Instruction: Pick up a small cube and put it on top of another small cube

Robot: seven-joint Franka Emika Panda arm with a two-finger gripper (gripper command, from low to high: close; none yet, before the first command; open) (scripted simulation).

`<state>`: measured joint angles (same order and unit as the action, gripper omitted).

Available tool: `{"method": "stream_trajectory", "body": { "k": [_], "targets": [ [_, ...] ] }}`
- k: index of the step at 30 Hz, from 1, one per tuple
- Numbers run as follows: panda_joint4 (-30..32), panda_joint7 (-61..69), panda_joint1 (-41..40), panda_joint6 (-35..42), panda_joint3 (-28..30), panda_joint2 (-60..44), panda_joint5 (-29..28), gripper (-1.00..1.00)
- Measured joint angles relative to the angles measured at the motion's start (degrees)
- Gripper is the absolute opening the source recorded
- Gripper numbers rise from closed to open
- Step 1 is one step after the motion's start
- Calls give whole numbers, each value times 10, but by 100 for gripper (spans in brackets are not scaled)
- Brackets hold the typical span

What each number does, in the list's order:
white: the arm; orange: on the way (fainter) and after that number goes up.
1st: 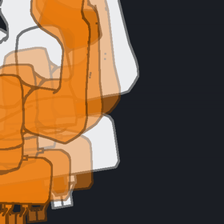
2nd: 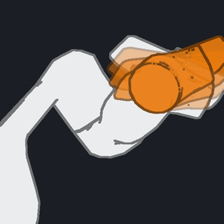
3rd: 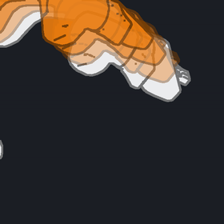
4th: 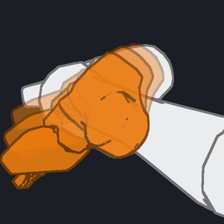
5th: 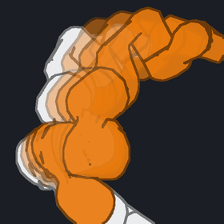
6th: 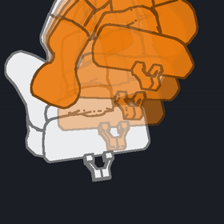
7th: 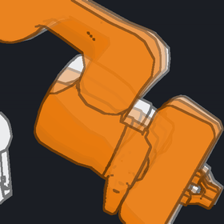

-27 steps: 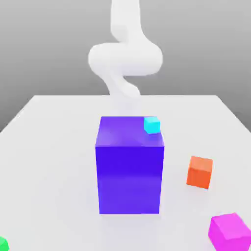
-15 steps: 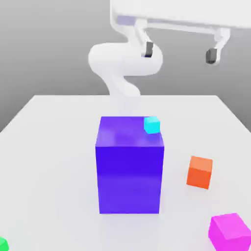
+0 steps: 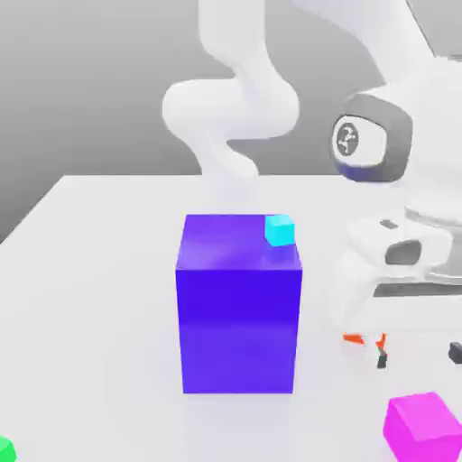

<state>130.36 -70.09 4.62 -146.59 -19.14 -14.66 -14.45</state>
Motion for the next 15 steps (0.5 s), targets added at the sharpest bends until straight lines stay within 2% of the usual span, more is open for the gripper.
{"method": "stream_trajectory", "body": {
  "k": [3, 6, 7, 15],
  "targets": [
    [-2, -10, 14, -24, -6, -55, 3, 0],
    [-13, -34, 37, -70, 19, -118, -28, 0],
    [-16, -41, 44, -83, 28, -134, -37, -100],
    [-13, -35, 40, -74, 22, -122, -28, -100]
  ]
}}
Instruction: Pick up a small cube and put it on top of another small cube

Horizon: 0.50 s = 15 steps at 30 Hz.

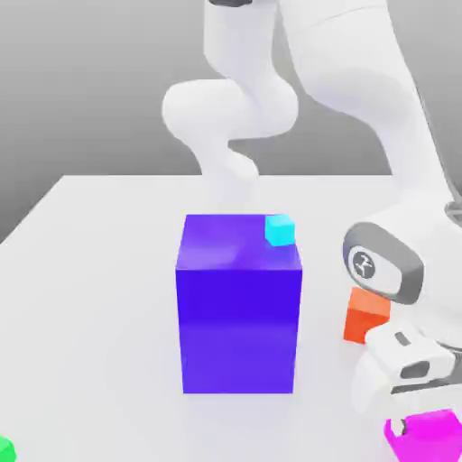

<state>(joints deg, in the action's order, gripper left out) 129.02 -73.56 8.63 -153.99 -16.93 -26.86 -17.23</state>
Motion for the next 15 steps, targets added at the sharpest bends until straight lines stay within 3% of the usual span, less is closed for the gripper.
{"method": "stream_trajectory", "body": {
  "k": [4, 15],
  "targets": [
    [9, 24, -31, 52, -17, 64, 48, -100],
    [-27, -41, -183, 88, 119, 75, 140, -100]
  ]
}}
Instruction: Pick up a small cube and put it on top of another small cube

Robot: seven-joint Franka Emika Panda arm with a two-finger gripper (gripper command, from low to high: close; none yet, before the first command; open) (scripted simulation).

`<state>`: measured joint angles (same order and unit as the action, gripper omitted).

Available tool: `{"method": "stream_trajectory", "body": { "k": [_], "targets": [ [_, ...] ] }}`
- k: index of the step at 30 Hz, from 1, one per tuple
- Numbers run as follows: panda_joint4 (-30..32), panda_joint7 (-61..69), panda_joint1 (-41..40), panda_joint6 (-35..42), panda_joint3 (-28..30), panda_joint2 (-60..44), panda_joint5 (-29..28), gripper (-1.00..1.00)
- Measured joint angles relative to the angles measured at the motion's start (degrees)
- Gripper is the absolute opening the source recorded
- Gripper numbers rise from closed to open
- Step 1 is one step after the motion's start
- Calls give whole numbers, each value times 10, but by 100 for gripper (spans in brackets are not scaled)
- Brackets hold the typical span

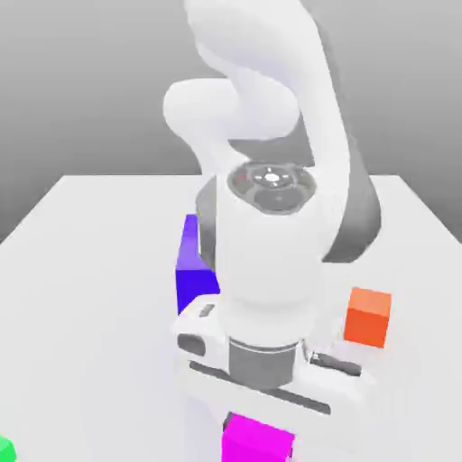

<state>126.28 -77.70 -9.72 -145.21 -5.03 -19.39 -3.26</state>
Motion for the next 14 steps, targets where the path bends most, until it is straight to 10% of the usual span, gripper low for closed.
{"method": "stream_trajectory", "body": {
  "k": [10, 11, 14],
  "targets": [
    [-46, -55, -138, -24, 110, -67, 84, -100],
    [-49, -55, -143, -33, 111, -79, 88, 100],
    [-49, -55, -143, -33, 111, -79, 88, 100]
  ]
}}
